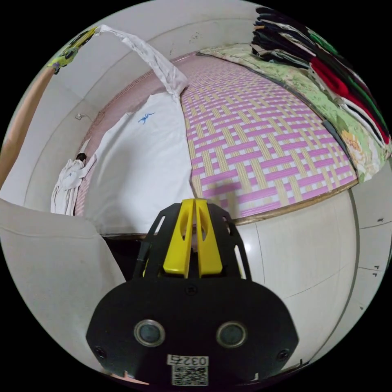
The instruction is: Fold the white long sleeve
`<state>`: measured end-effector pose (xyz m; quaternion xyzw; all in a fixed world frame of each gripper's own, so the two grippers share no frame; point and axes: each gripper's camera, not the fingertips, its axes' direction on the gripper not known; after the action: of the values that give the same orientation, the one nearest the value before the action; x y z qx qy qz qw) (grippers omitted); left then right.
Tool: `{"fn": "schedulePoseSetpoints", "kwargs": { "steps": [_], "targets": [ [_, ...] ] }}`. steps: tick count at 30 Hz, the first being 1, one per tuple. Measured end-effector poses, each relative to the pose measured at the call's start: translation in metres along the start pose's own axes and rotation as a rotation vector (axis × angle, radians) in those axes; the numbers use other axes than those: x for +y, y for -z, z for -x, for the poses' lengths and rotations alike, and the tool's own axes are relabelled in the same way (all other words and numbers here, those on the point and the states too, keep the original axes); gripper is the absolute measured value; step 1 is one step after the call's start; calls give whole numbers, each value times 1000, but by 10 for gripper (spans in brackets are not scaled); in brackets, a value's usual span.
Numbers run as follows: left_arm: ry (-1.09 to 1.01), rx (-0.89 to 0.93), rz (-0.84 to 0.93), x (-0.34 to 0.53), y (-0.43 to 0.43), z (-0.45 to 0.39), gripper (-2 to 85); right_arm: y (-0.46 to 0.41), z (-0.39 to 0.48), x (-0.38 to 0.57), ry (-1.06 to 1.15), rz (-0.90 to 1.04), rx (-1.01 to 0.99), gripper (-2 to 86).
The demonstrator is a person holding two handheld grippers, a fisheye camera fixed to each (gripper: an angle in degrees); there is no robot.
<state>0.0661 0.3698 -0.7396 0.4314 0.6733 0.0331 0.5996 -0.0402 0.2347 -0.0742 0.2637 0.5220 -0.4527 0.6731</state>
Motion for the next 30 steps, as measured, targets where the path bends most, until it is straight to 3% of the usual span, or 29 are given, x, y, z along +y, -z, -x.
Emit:
{"fn": "schedulePoseSetpoints", "kwargs": {
  "steps": [9, 13, 17, 24, 30],
  "targets": [
    [-34, -252, -39, -1, 154, 16, -10, 37, 109, -8, 378, -45, 74, -10],
    [86, -357, -116, 31, 233, 67, -10, 13, 154, 0, 558, 34, 58, -10],
    [253, -427, -157, 73, 275, 127, -10, -21, 168, 3, 603, 127, 29, -10],
    [338, -377, -181, 109, 283, 160, -10, -45, 170, -8, 595, 207, -8, -10],
    [188, -238, -235, 102, 289, 105, -9, -25, 168, -13, 606, 191, -29, -10]
  ]
}}
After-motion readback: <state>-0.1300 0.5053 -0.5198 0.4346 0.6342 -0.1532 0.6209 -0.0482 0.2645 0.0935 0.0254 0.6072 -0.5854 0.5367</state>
